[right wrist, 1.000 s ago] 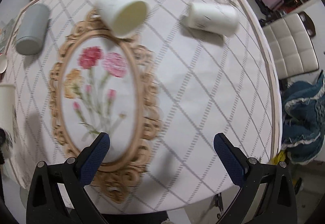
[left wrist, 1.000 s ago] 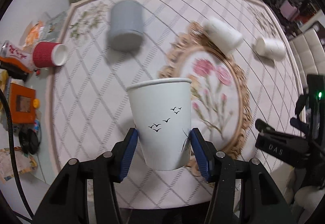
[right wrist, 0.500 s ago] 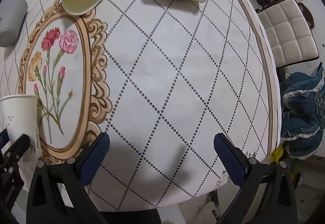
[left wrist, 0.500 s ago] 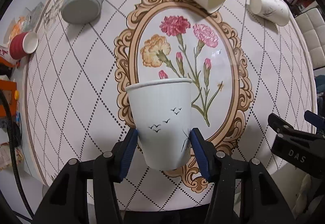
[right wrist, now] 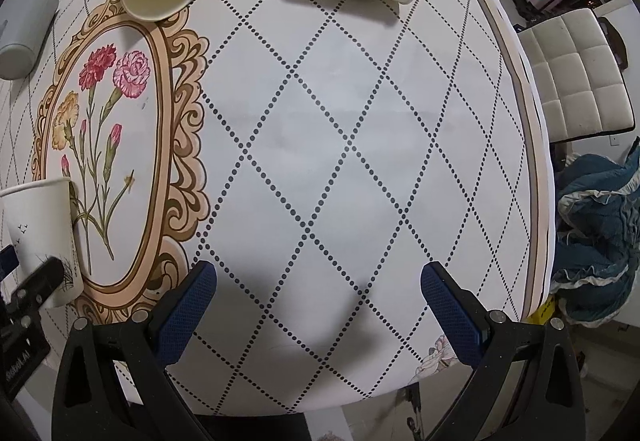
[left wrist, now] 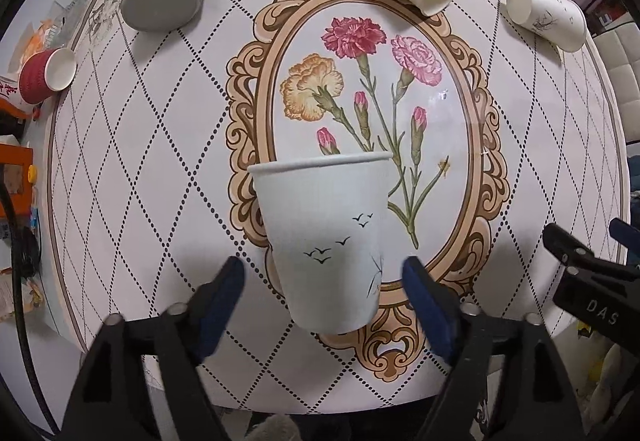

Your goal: Flip cup upright

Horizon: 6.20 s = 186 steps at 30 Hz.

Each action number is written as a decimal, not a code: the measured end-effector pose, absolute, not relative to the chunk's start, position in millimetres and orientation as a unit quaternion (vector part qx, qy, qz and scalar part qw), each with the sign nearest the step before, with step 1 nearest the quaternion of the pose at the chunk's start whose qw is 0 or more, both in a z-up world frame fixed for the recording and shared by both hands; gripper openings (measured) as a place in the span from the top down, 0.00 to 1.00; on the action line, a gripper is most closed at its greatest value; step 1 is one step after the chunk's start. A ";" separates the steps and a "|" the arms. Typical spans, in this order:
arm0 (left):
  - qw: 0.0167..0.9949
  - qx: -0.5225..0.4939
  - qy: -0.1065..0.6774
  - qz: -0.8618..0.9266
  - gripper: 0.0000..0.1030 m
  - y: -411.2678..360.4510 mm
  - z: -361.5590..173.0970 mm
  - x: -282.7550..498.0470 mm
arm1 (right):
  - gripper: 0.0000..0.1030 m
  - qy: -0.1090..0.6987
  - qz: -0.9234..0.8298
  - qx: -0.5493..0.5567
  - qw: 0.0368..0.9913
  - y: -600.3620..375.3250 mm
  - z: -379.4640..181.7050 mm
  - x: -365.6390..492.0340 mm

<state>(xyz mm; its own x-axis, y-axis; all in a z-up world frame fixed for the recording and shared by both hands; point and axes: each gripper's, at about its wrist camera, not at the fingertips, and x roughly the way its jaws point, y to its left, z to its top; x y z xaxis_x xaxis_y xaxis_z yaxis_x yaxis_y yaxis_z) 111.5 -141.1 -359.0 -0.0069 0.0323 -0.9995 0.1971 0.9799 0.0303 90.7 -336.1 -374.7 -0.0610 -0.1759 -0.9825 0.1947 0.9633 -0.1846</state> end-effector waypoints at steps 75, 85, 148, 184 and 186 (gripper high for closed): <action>0.670 -0.004 0.738 0.082 0.00 87.6 -374.5 139.6 | 0.39 0.602 0.015 0.081 0.794 -133.7 -323.5 142.0; 0.691 0.034 0.718 0.080 0.00 77.4 -382.1 162.8 | 0.39 0.456 -0.039 0.050 0.888 -115.4 -336.7 165.6; 0.890 0.018 0.456 0.023 0.00 4.1 -35.7 -75.9 | 0.00 0.405 -0.060 0.003 0.913 -195.3 17.0 -138.5; 0.880 0.025 0.471 0.050 0.00 9.6 -24.1 -59.4 | 0.00 0.449 -0.046 0.001 0.892 -196.0 15.6 -115.6; 0.880 0.026 0.471 0.051 0.00 10.5 -24.3 -57.8 | 0.00 0.450 -0.045 0.002 0.892 -196.1 15.6 -115.1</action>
